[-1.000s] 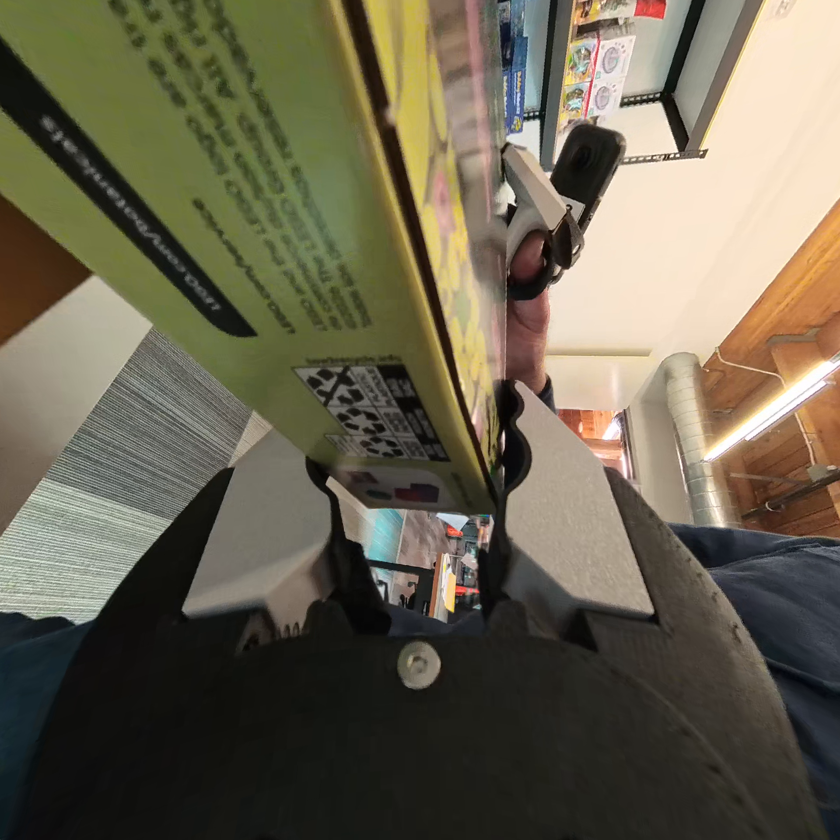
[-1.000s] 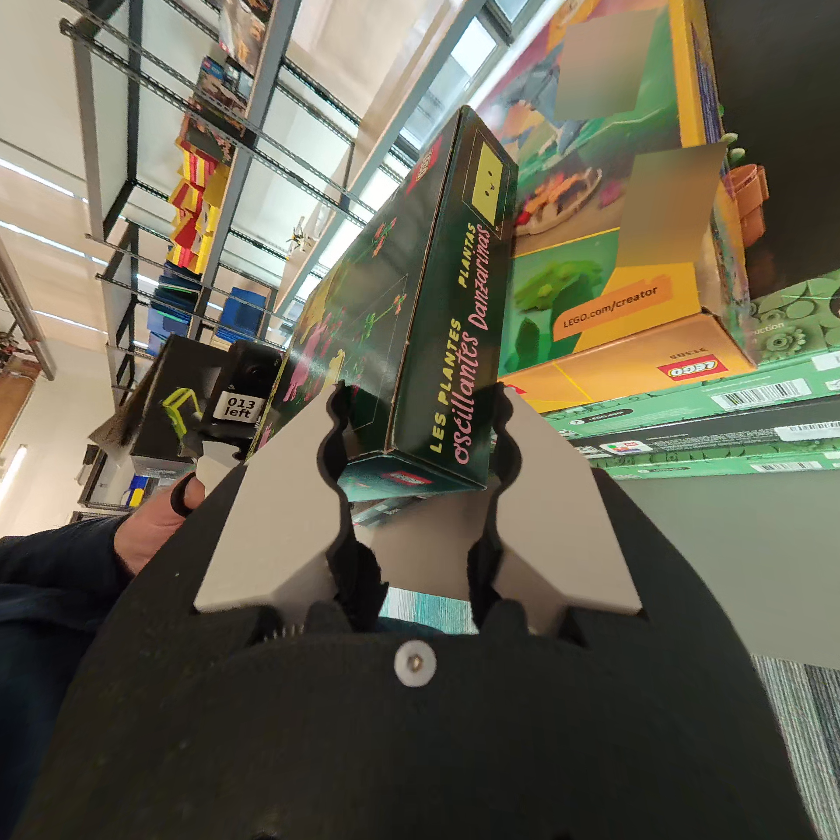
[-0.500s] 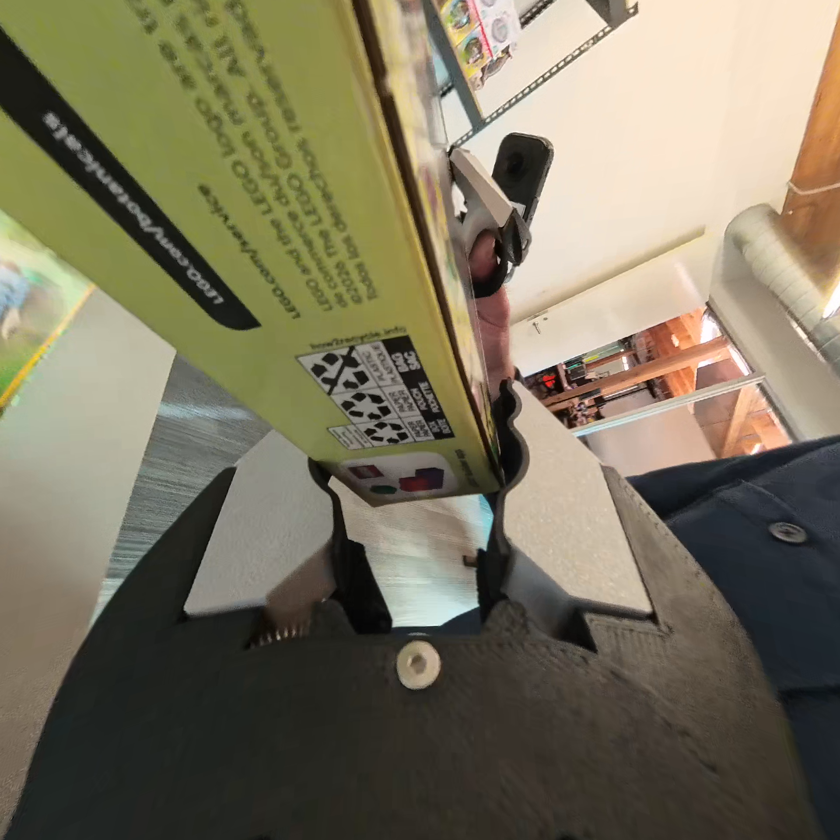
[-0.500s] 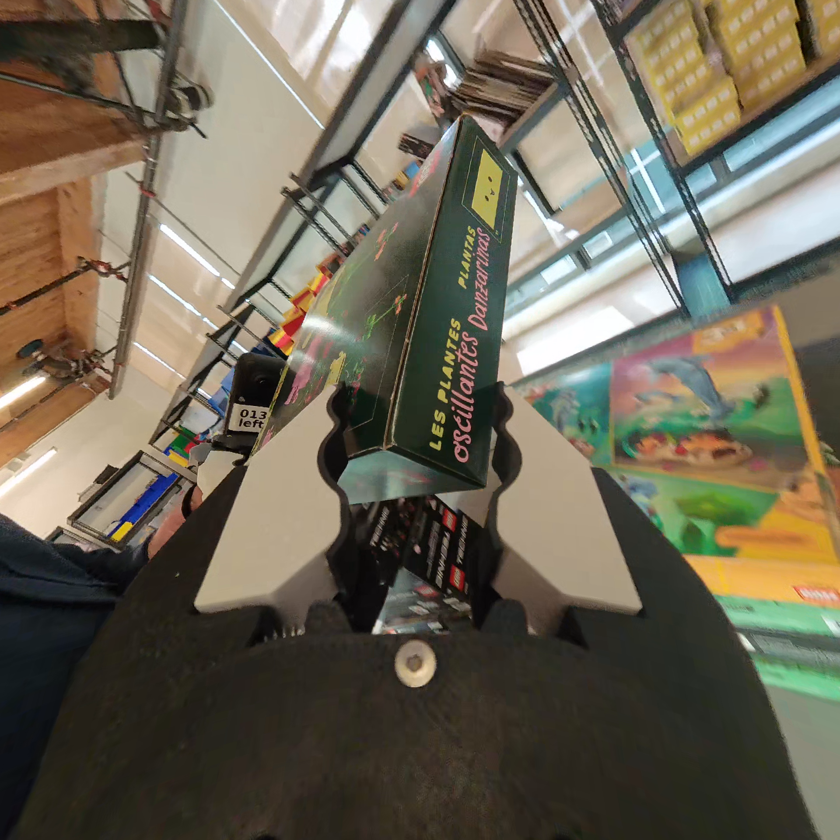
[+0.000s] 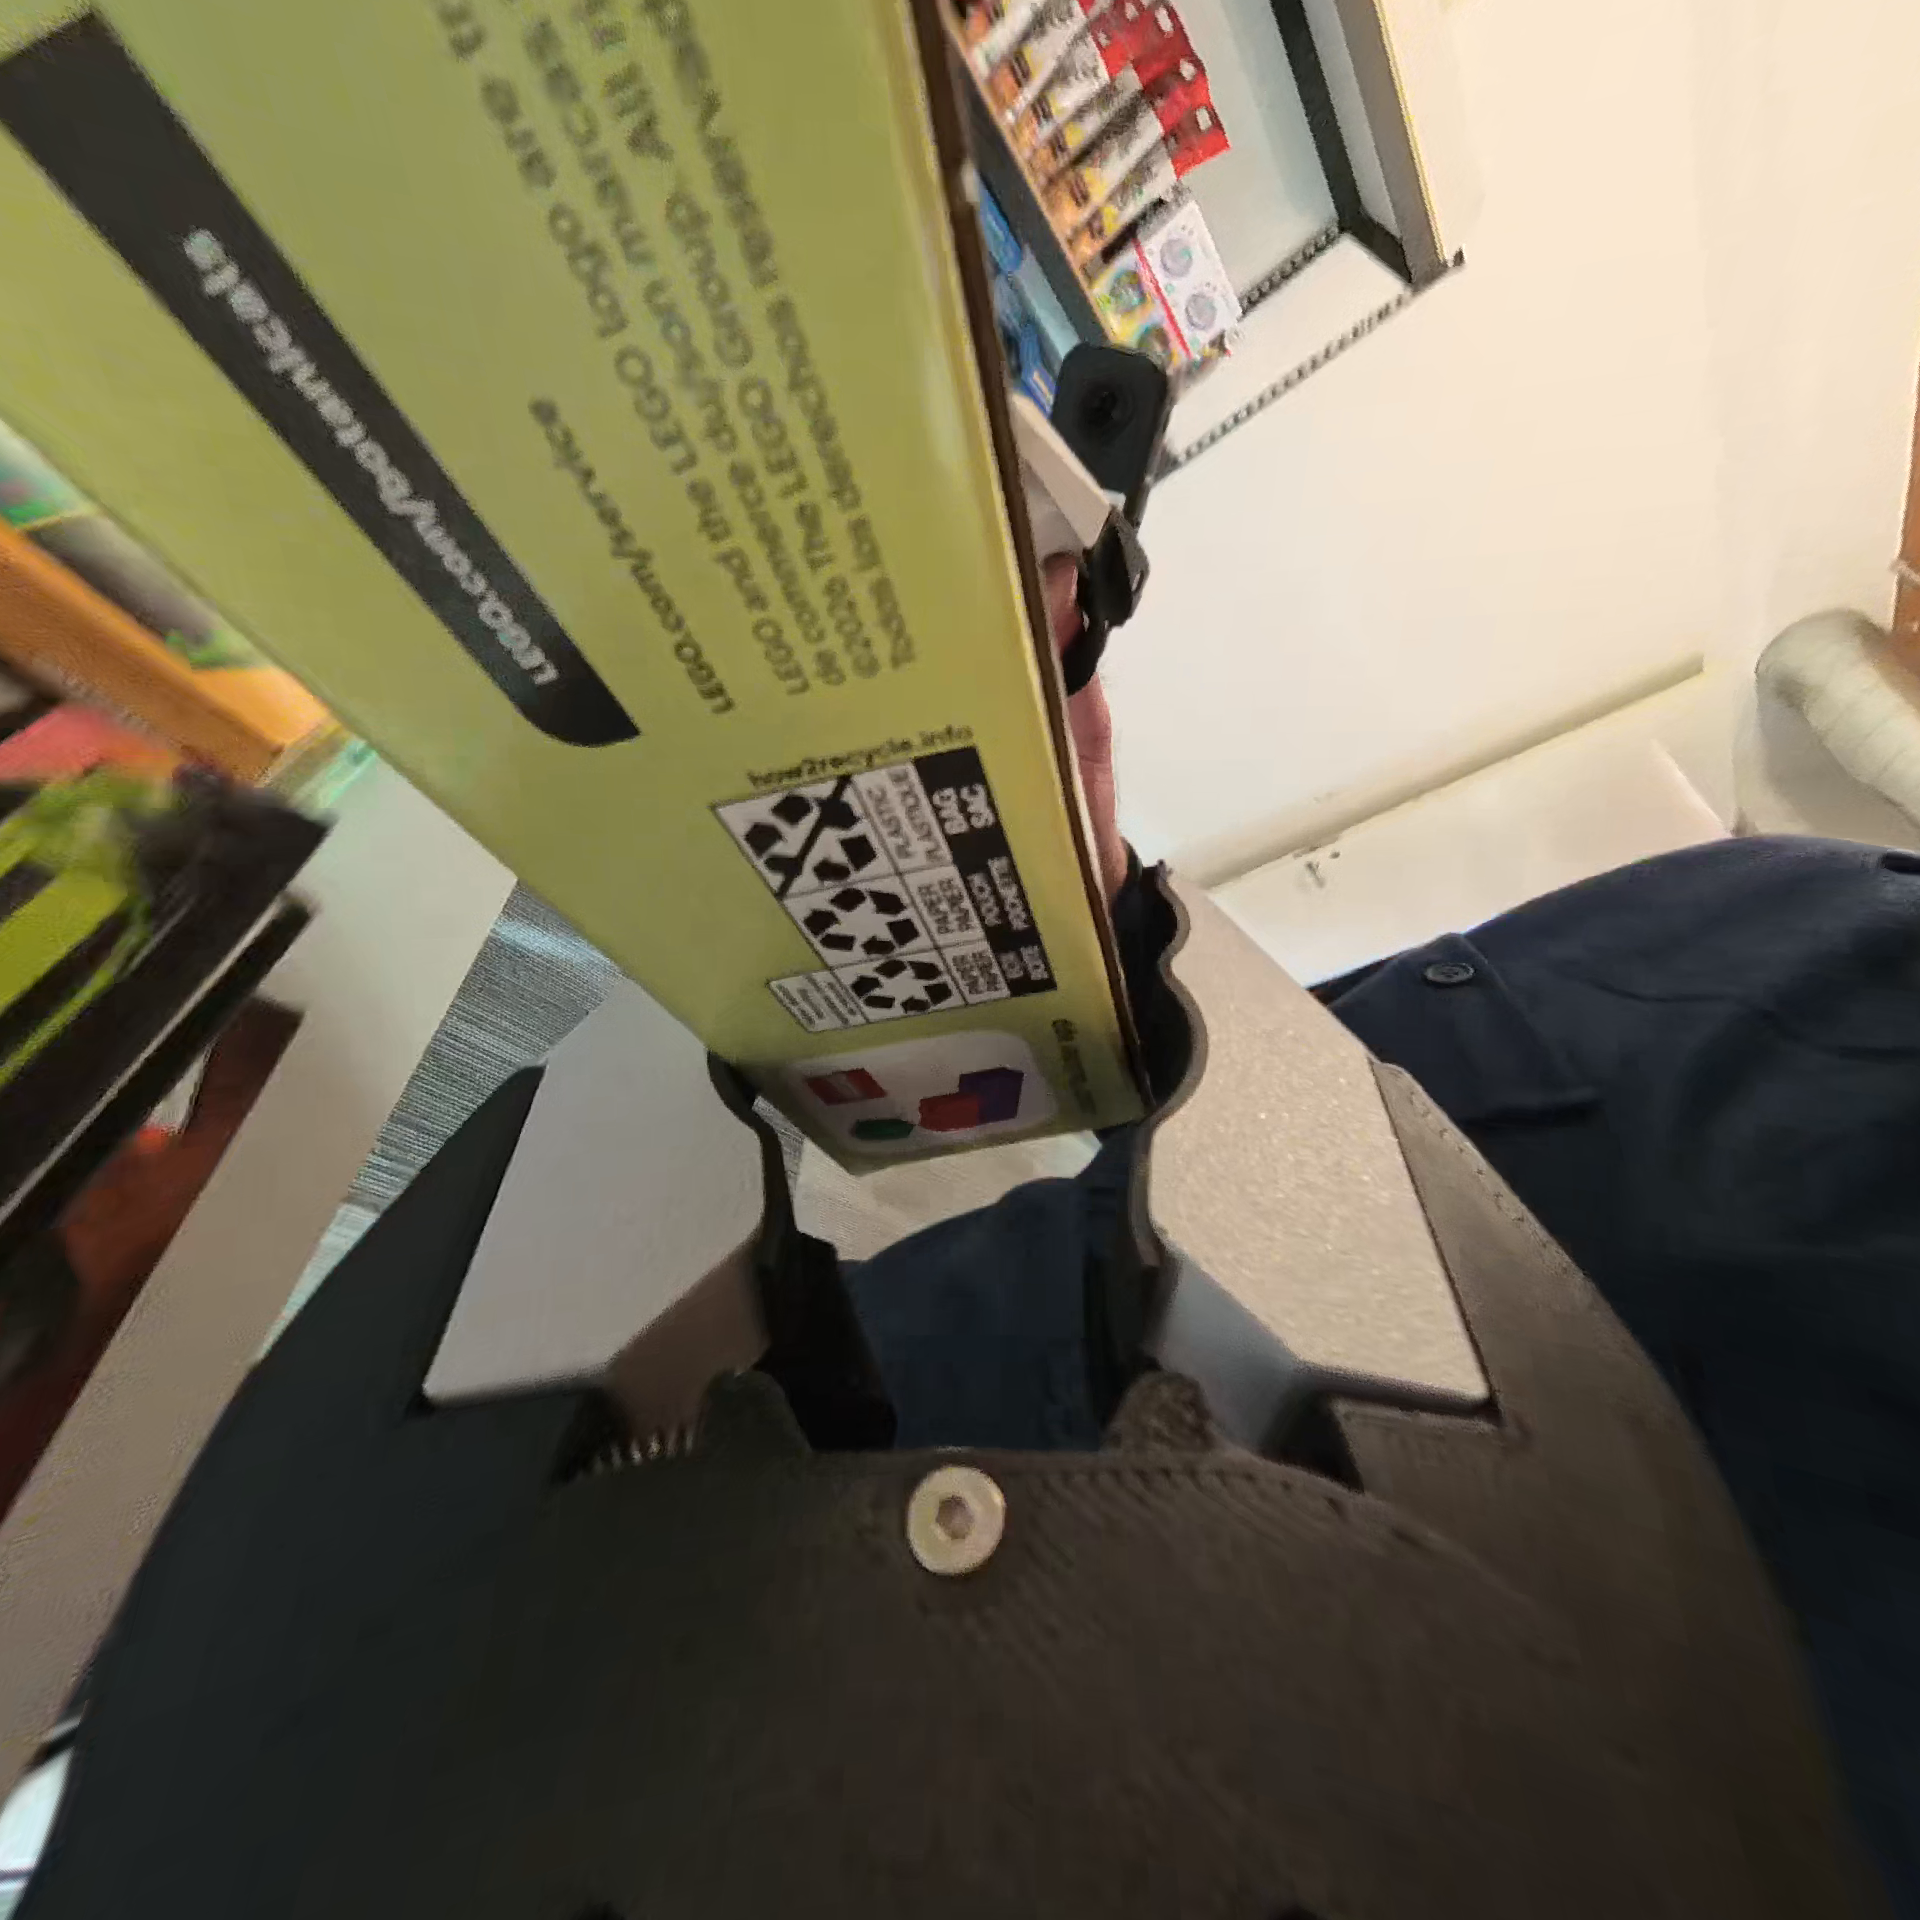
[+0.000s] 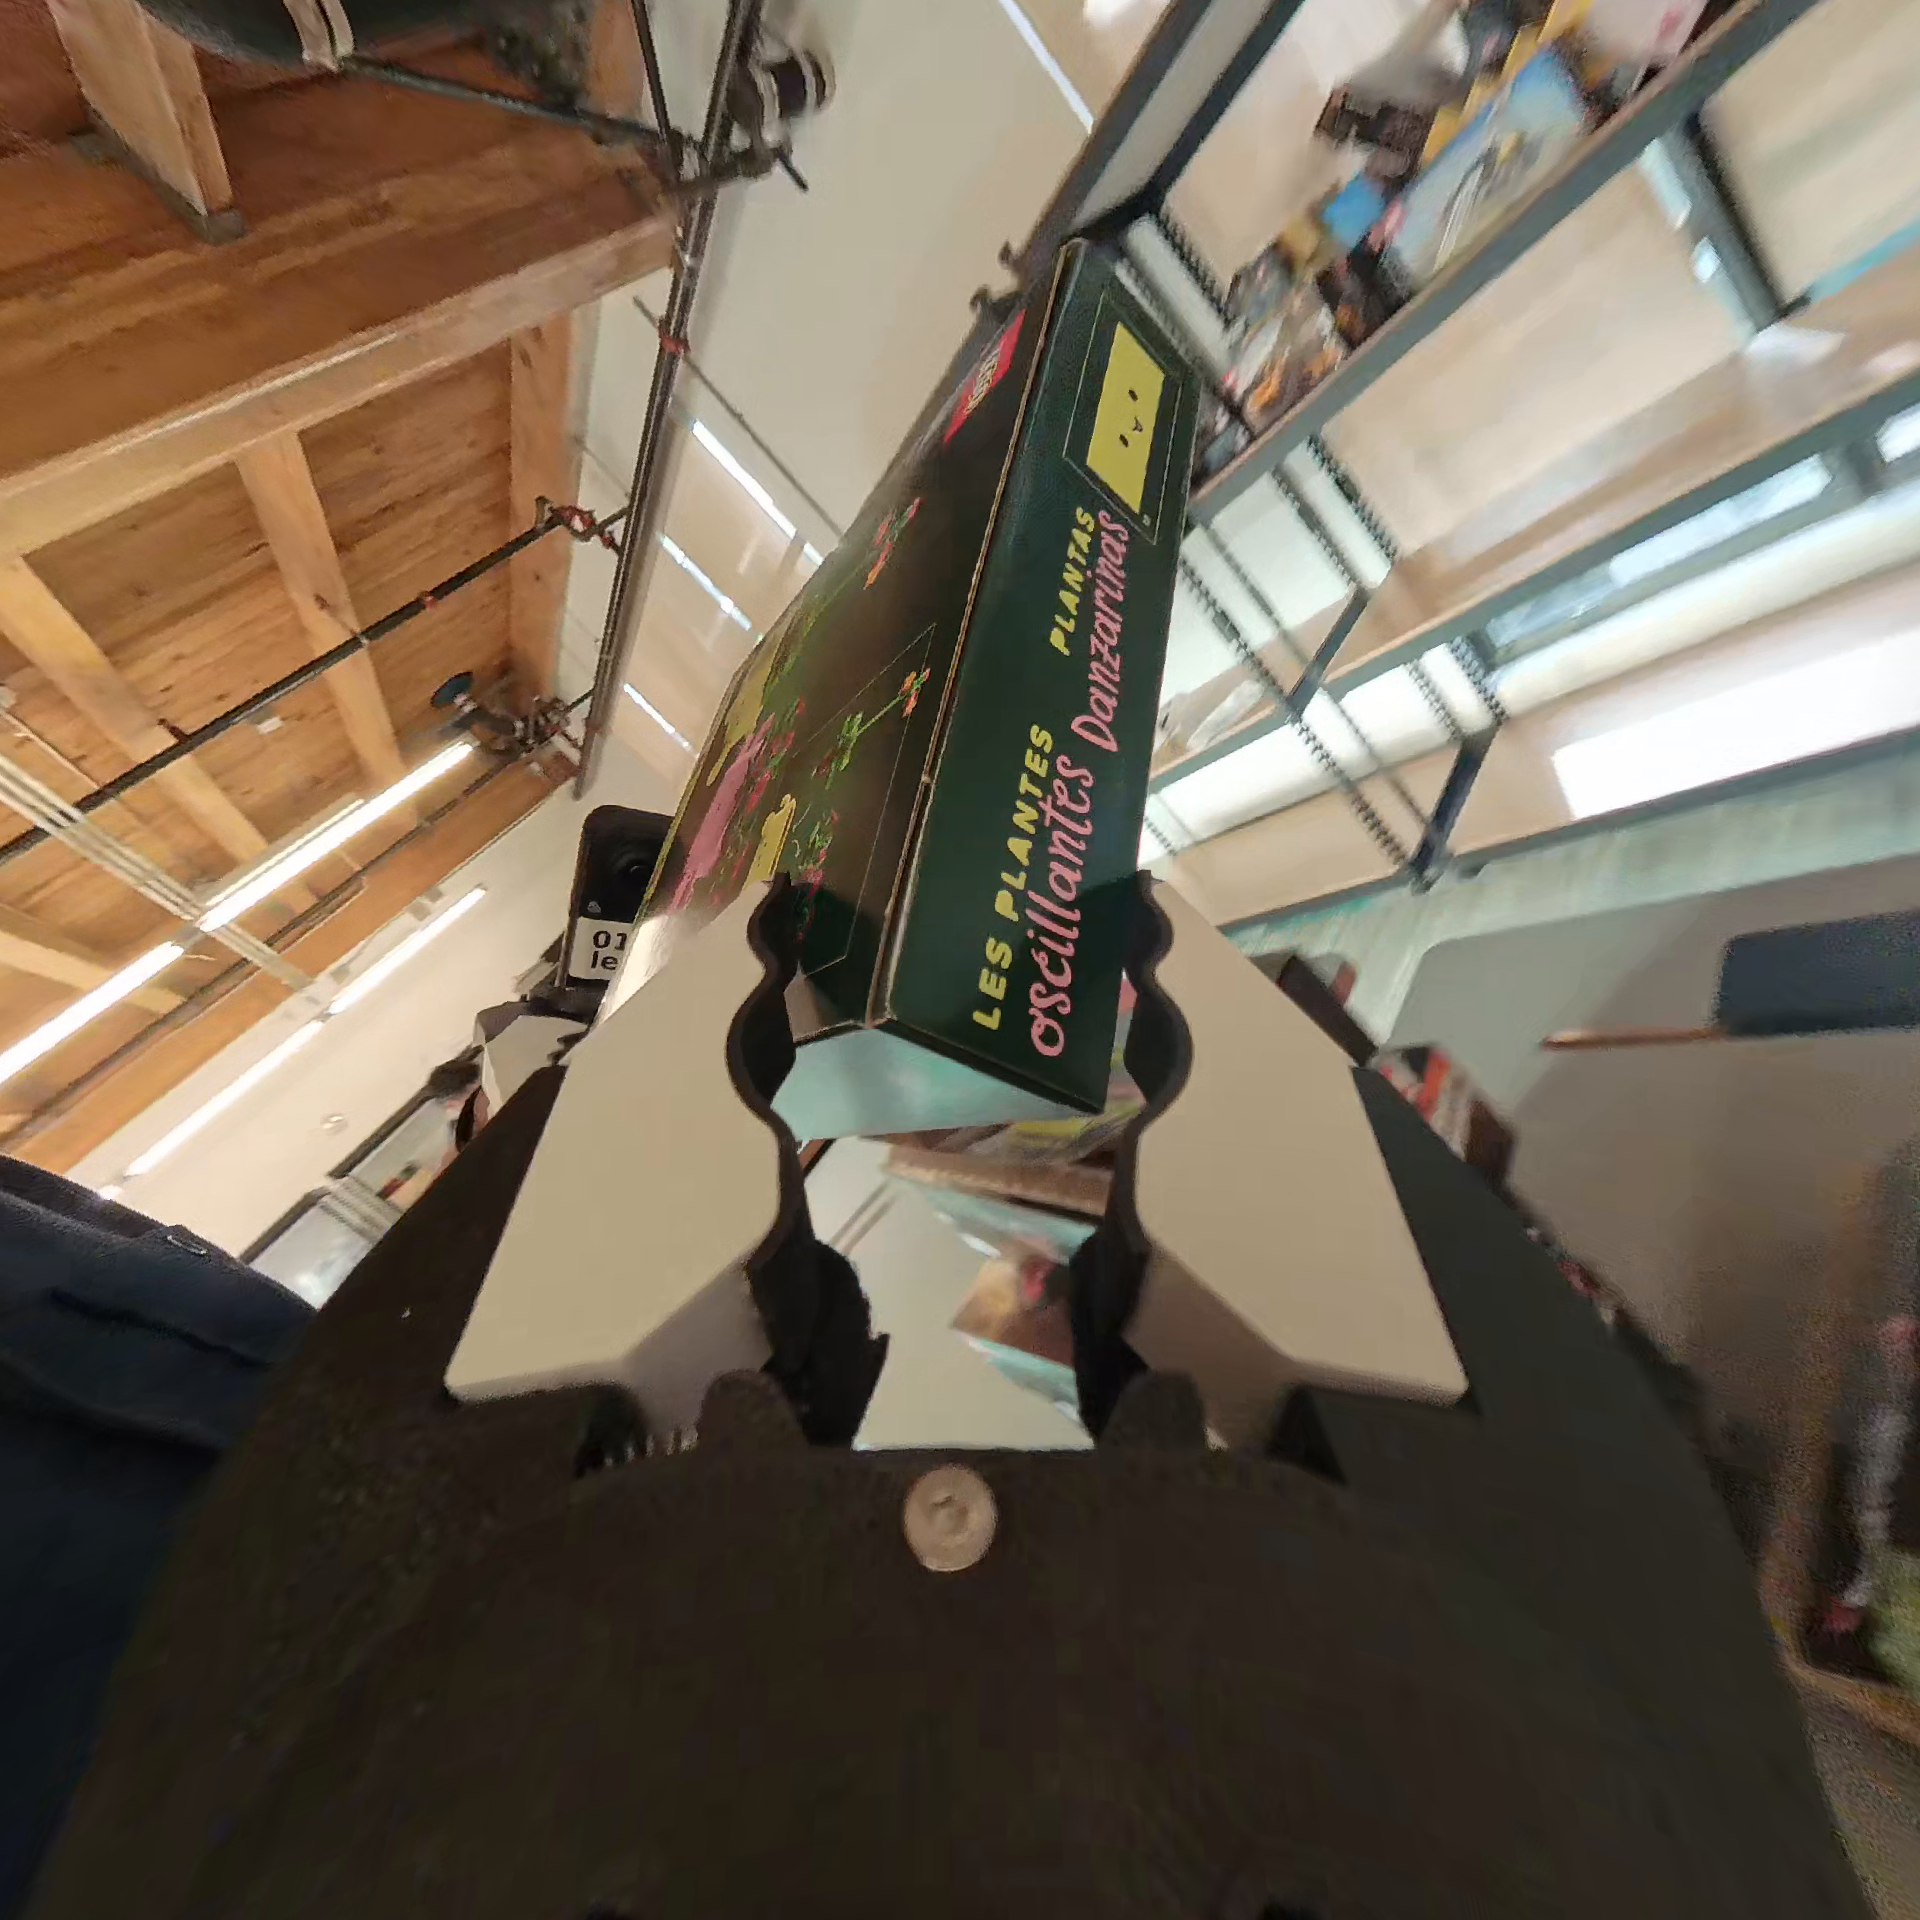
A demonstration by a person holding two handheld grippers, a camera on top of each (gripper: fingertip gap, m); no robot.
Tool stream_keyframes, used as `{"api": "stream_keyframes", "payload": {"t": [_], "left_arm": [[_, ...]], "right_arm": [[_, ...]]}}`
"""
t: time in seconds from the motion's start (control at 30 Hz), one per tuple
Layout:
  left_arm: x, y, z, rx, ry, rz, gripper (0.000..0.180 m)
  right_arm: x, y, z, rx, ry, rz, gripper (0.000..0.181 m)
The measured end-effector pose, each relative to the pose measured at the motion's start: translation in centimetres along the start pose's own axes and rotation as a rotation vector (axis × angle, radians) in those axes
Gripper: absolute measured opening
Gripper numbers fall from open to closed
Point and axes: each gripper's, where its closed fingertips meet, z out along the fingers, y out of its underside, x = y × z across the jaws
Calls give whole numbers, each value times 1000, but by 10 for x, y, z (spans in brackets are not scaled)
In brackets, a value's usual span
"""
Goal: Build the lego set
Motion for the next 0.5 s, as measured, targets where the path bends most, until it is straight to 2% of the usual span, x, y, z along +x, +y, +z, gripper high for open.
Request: {"api": "stream_keyframes", "payload": {"t": [0.33,0.37,0.4,0.5], "left_arm": [[-79,54,-111,101,50,-389,70],[-94,63,-116,89,33,-431,79],[-107,70,-121,92,27,-498,99],[-111,81,-132,116,132,-545,84]], "right_arm": [[13,150,67,-202,96,275,65],[14,161,70,-224,94,296,67],[10,165,72,-220,73,314,63],[5,176,76,-242,97,279,64]]}}
